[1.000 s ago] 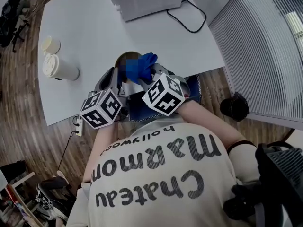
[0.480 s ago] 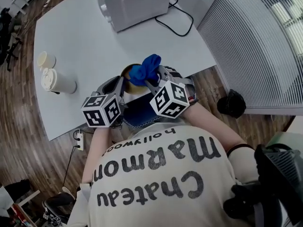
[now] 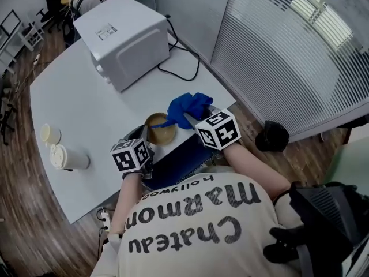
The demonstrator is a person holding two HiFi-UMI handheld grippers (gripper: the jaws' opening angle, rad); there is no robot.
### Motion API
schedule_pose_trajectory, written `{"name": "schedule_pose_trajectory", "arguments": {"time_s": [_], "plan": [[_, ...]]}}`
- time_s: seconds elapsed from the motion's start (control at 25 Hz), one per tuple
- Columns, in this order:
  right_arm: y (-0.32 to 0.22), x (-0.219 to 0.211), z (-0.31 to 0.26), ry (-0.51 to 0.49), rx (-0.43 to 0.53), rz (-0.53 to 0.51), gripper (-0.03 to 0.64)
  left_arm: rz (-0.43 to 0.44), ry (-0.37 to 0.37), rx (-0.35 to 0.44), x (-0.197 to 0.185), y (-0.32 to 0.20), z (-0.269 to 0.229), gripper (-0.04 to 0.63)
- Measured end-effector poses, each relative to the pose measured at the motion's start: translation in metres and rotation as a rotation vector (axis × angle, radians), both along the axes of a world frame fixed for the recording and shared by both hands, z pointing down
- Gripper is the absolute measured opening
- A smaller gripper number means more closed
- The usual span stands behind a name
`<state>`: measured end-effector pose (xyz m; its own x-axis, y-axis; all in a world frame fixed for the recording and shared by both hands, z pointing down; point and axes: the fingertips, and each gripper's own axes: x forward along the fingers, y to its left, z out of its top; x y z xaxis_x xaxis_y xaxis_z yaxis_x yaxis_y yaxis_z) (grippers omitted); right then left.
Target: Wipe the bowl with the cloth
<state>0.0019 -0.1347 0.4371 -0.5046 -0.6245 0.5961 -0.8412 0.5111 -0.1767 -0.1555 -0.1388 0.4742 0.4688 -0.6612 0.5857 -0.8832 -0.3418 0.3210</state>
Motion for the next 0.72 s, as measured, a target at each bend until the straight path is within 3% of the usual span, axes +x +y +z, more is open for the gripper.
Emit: {"name": "schedule_pose_trajectory", "arguments": {"time_s": [0.24,0.48,0.56,0.64,0.72], "plan": [[0.009,0.062,-0.005,-0.142,-0.076,0.182,0.063,-0.193,0.172,-0.139,-0.005,-0.028,0.024,0.028],[0.017,0.086,-0.010,-0.223,-0.088,0.239,0.063,-0.257,0.112,-0.187,-0.013,-0.039,0.043,0.021],[0.020,0.085,-0.010,-0.220,-0.087,0.228,0.063,-0.262,0.095,-0.179,-0.015,-0.038,0.042,0.061],[0.017,0.085,-0.013,-0.235,-0.083,0.223,0.063,-0.271,0.106,-0.148,-0.017,-0.042,0.033,0.168],[0.014,0.084,-0.016,-0.258,-0.083,0.225,0.063,-0.288,0.112,-0.103,-0.021,-0.042,0.020,0.210]]}}
